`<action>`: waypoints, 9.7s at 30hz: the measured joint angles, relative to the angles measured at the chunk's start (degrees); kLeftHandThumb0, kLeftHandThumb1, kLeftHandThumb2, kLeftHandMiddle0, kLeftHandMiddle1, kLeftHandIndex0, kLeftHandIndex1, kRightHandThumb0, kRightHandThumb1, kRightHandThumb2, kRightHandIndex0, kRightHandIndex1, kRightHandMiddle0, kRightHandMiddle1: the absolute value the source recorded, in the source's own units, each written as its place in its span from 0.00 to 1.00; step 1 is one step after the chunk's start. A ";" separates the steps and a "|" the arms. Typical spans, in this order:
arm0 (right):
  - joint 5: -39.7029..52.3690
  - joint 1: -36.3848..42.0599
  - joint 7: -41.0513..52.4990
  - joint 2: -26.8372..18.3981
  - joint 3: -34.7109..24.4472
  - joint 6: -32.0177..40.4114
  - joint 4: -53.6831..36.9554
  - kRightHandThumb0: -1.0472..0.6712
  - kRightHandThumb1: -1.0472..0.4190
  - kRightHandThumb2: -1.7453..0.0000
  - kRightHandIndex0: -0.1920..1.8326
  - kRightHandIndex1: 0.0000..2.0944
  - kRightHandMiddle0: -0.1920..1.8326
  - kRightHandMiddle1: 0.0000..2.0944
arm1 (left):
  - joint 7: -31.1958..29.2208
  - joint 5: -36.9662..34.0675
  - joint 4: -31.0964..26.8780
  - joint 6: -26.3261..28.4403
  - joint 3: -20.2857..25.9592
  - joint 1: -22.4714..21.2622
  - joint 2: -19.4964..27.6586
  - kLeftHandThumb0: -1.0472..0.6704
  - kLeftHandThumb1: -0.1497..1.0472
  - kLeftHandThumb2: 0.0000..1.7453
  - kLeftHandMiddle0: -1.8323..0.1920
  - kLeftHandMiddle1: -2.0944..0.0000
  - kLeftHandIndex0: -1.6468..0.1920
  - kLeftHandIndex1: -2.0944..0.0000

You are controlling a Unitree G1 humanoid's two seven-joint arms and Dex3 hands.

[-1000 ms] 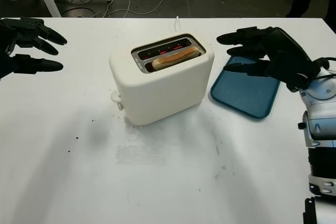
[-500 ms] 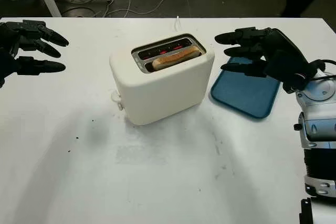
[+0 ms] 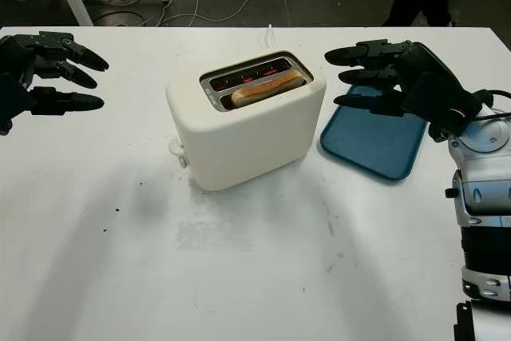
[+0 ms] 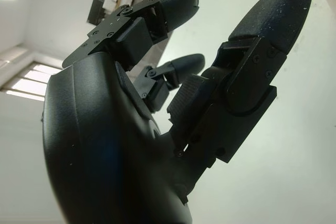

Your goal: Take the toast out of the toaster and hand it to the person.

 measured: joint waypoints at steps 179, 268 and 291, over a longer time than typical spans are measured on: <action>-0.88 -0.81 0.27 0.14 1.74 4.55 -2.97 0.29 0.14 1.00 0.34 0.15 0.40 0.00 | 0.71 0.00 -0.01 0.39 0.04 0.43 0.00 0.00 0.64 0.00 0.54 0.56 0.48 0.63; -0.97 -0.82 0.71 0.18 1.93 5.10 -3.64 0.28 0.15 1.00 0.31 0.20 0.40 0.00 | 0.75 0.00 -0.03 0.30 0.04 0.43 0.01 0.00 0.65 0.00 0.54 0.57 0.48 0.63; -0.85 -1.11 0.72 0.29 1.92 4.81 -2.36 0.28 0.15 1.00 0.31 0.23 0.41 0.00 | 0.77 0.01 -0.04 0.49 0.04 0.42 0.00 0.00 0.63 0.00 0.54 0.56 0.47 0.64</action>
